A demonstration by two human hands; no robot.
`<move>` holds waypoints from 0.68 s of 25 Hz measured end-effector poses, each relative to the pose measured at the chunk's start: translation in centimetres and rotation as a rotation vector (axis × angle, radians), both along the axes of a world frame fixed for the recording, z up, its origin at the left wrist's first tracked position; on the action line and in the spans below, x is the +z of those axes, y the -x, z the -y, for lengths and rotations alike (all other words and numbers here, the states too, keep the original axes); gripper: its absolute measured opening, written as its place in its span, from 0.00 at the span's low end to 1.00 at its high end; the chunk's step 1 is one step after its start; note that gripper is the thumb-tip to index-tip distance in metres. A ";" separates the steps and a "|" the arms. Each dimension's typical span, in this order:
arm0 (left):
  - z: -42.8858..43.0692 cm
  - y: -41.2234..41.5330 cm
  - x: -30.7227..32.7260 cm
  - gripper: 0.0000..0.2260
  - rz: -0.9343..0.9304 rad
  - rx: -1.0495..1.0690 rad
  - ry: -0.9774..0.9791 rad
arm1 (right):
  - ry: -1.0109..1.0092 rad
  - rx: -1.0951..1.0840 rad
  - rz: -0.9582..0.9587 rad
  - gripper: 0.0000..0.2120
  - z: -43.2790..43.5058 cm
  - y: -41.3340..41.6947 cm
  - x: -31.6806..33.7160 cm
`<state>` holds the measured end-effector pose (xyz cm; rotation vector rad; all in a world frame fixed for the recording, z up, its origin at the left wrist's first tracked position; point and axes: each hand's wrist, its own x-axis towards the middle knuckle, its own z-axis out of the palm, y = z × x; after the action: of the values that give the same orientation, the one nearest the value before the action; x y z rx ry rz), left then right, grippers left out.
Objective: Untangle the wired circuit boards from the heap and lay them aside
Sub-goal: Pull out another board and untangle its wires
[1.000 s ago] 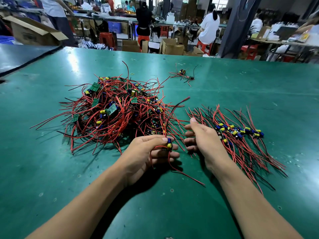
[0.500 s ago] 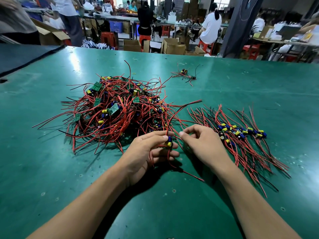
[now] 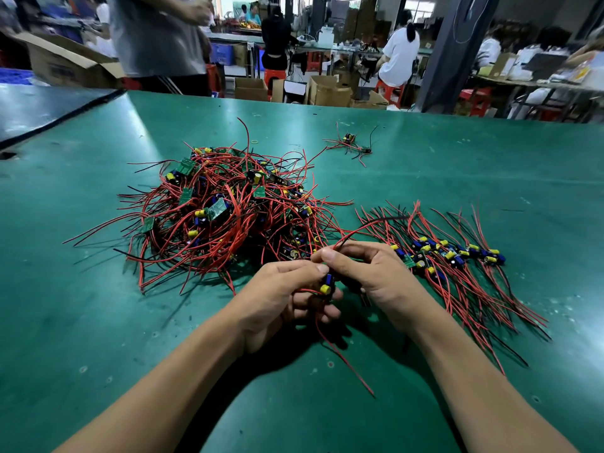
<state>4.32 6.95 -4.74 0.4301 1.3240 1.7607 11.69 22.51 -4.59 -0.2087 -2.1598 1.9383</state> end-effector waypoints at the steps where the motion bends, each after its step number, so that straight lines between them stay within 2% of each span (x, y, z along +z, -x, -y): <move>1: 0.1 -0.1 0.2 0.10 0.003 -0.008 -0.013 | 0.031 -0.042 0.004 0.15 0.2 0.1 0.0; 3: 0.1 -0.2 0.5 0.08 0.031 -0.031 -0.065 | 0.183 -0.078 0.030 0.17 0.4 0.2 0.2; 5: 0.3 -0.4 0.8 0.06 0.053 -0.078 -0.121 | 0.336 -0.078 0.036 0.13 0.4 0.2 0.6; 7: 0.4 -0.5 0.9 0.08 0.070 -0.120 -0.155 | 0.419 -0.062 0.037 0.10 0.5 0.2 1.0; 12: 0.4 -0.8 0.6 0.10 0.056 -0.177 -0.171 | 0.444 -0.058 0.120 0.16 1.1 0.0 1.5; 15: 0.0 -0.9 0.9 0.06 0.069 -0.151 -0.142 | 0.467 -0.055 0.117 0.15 1.2 0.0 1.3; 17: -0.2 -0.8 0.7 0.11 0.080 -0.075 -0.083 | 0.469 -0.042 0.103 0.12 1.5 0.1 1.0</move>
<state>5.15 7.15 -4.03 0.4449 1.1677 1.7564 11.59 21.01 -3.55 -0.4362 -1.7029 2.4280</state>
